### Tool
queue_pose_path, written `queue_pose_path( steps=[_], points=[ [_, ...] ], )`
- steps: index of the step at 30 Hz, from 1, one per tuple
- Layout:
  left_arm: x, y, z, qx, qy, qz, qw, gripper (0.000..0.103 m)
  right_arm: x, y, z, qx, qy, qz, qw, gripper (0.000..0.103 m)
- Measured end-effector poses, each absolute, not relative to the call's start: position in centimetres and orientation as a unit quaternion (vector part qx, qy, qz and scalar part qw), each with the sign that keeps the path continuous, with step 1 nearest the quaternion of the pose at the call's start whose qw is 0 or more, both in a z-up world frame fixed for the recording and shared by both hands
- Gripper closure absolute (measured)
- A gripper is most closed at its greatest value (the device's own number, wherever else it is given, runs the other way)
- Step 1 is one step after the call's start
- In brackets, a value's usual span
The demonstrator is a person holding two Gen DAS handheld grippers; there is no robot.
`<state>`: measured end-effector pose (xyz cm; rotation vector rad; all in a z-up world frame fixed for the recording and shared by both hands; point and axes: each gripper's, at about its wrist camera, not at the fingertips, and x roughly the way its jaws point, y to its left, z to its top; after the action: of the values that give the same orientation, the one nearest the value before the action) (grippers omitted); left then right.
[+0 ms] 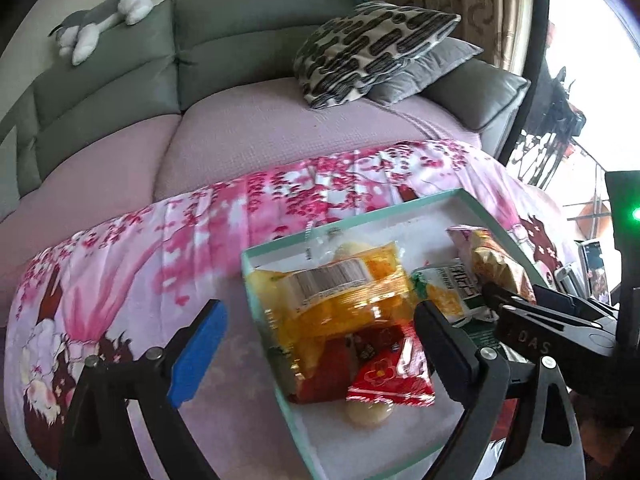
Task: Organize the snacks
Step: 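Open both tools to release the yellow bag and Swiss roll bag into the tray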
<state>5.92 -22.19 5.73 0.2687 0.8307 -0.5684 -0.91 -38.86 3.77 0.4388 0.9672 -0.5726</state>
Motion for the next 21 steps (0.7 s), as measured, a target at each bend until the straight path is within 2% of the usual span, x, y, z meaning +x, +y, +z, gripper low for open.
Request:
queue_pose_path(
  steps=[4,5,9,11,17,21],
  points=[
    [6.7,-20.3,6.0,0.106,0.398,-0.237,0.88,0.007,-1.1,-38.6,4.0,0.202,0.457,-0.27,0.823,0.032],
    [6.7,-20.0,5.9,0.102,0.398,-0.231,0.882,0.0,-1.1,-38.6,4.1,0.2,0.457,-0.272,0.823,0.03],
    [7.2,-18.3,5.7,0.089,0.402,-0.203,0.888,0.0,-1.2,-38.4,4.2,0.201,0.457,-0.266,0.825,0.026],
    [7.3,-17.7,5.5,0.083,0.407,-0.199,0.888,0.0,-1.2,-38.2,4.3,0.204,0.455,-0.258,0.828,0.013],
    [7.0,-16.3,5.1,0.079,0.414,-0.173,0.89,0.0,-0.8,-36.6,4.8,0.181,0.455,-0.246,0.837,0.001],
    [6.4,-15.2,4.9,0.091,0.407,-0.133,0.899,0.0,-0.7,-35.6,5.2,0.167,0.453,-0.238,0.843,0.0]
  ],
)
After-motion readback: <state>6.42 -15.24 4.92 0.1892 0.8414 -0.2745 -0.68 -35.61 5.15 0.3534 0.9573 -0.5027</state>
